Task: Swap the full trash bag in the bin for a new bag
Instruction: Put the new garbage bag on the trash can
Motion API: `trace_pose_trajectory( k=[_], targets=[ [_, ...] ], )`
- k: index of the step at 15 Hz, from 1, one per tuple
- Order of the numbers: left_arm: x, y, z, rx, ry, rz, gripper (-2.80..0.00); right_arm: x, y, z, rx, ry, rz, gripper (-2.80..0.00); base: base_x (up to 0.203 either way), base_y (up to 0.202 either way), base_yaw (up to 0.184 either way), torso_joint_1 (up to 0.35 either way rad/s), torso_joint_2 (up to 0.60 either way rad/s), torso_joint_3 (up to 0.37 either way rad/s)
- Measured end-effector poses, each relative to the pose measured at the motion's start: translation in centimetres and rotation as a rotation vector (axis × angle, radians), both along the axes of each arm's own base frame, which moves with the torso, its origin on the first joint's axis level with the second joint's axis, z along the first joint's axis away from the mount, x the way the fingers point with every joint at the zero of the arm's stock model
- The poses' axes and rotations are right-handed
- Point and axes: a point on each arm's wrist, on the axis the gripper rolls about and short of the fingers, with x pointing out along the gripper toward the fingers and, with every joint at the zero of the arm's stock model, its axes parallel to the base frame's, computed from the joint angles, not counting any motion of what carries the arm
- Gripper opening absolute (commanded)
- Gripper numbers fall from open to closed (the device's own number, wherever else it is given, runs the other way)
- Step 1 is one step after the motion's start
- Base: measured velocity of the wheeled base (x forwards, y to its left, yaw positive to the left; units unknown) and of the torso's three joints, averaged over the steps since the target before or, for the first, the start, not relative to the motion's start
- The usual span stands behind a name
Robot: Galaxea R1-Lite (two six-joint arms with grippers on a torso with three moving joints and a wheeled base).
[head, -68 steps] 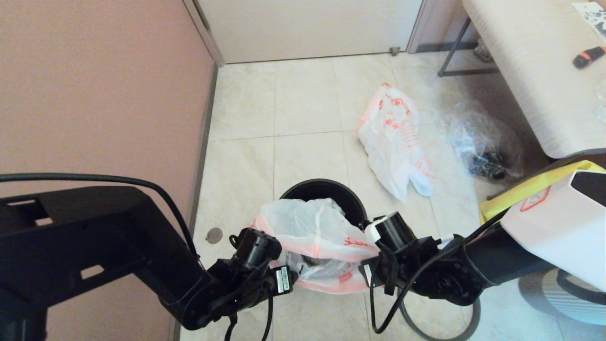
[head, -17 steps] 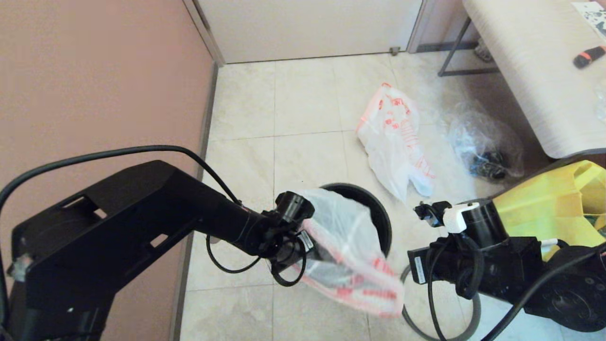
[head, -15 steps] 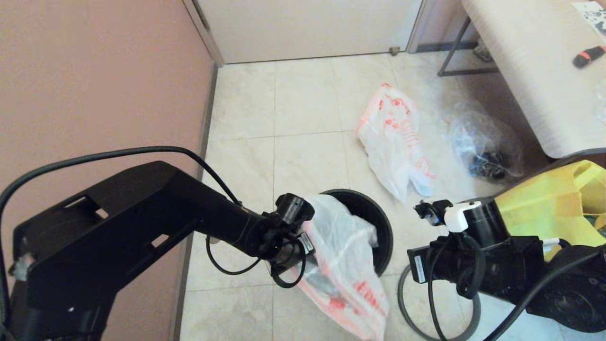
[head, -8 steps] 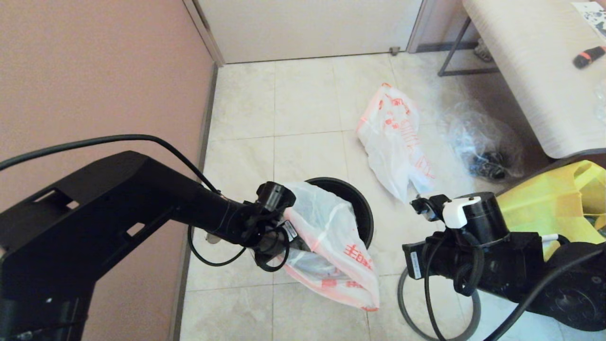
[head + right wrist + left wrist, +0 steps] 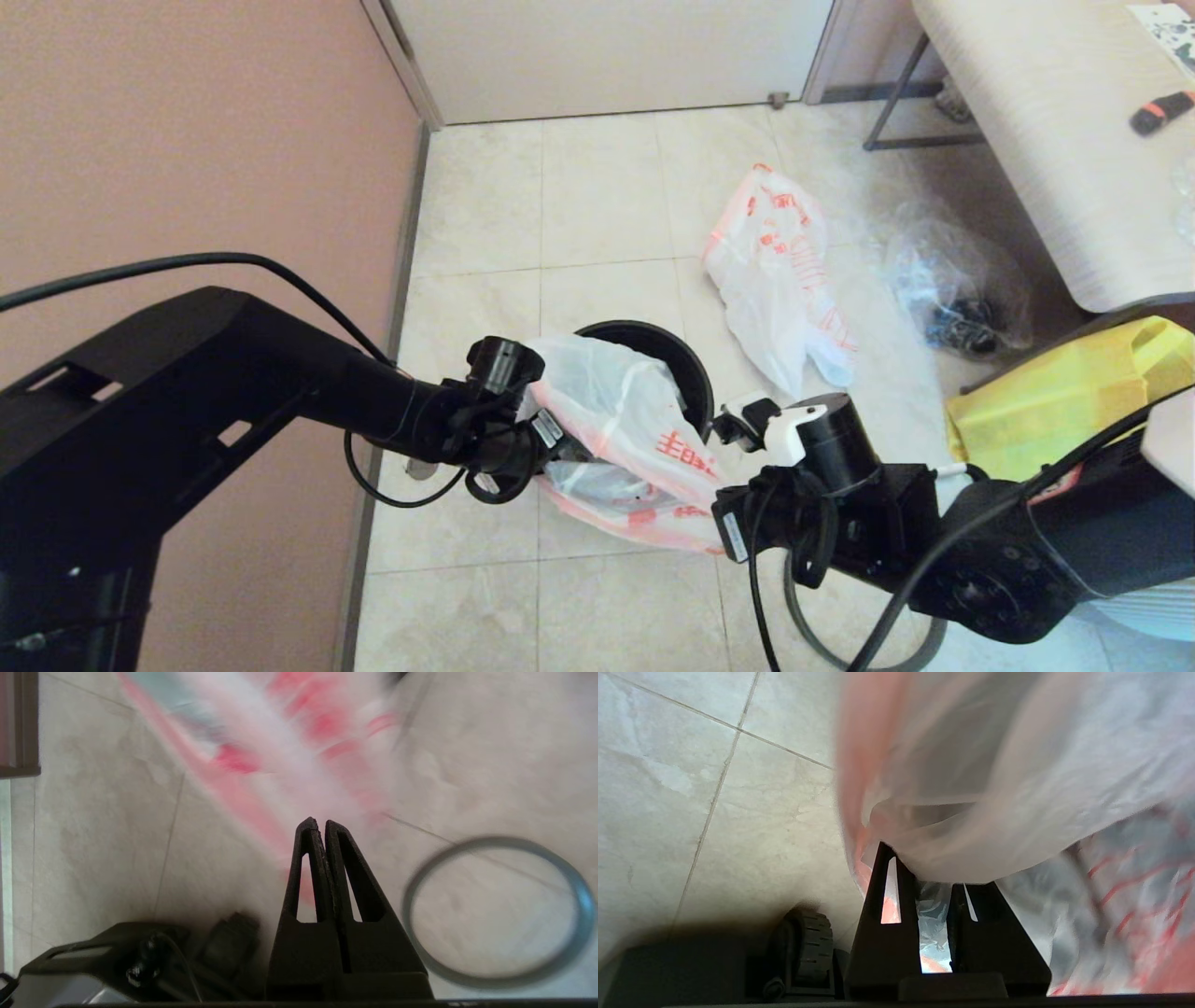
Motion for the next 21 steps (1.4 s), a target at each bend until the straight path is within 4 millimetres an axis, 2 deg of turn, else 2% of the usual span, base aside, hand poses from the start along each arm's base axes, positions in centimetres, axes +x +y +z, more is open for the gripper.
trace_pose_trajectory(
  k=[3, 9, 12, 16, 19, 21],
  targets=[
    [0.1, 0.2, -0.1, -0.001, 0.002, 0.002, -2.8, 0.3, 1.9, -1.9, -0.006, -0.012, 0.039, -2.8, 0.0, 0.0, 0.0, 0.0, 0.0, 0.0],
    [0.1, 0.1, -0.1, -0.002, 0.003, 0.0, -2.8, 1.1, 3.5, -4.3, -0.03, -0.003, 0.048, -2.8, 0.0, 0.0, 0.0, 0.0, 0.0, 0.0],
    [-0.1, 0.0, -0.2, 0.004, 0.009, -0.008, -2.8, 3.6, 3.2, -4.8, -0.048, -0.036, -0.008, -2.8, 0.0, 0.0, 0.0, 0.0, 0.0, 0.0],
    [-0.5, -0.2, -0.5, 0.013, 0.016, -0.021, -2.8, 7.1, 1.7, -5.9, -0.08, -0.061, -0.107, -2.8, 0.0, 0.0, 0.0, 0.0, 0.0, 0.0],
    [-0.8, -0.5, -0.7, 0.02, 0.022, -0.034, -2.8, 9.4, 0.8, -5.5, -0.072, -0.103, -0.186, -2.8, 0.0, 0.0, 0.0, 0.0, 0.0, 0.0],
    [-1.0, -0.6, -0.9, 0.037, 0.024, -0.057, -2.8, 10.6, 0.6, -4.5, -0.051, -0.144, -0.223, -2.8, 0.0, 0.0, 0.0, 0.0, 0.0, 0.0]
  ],
)
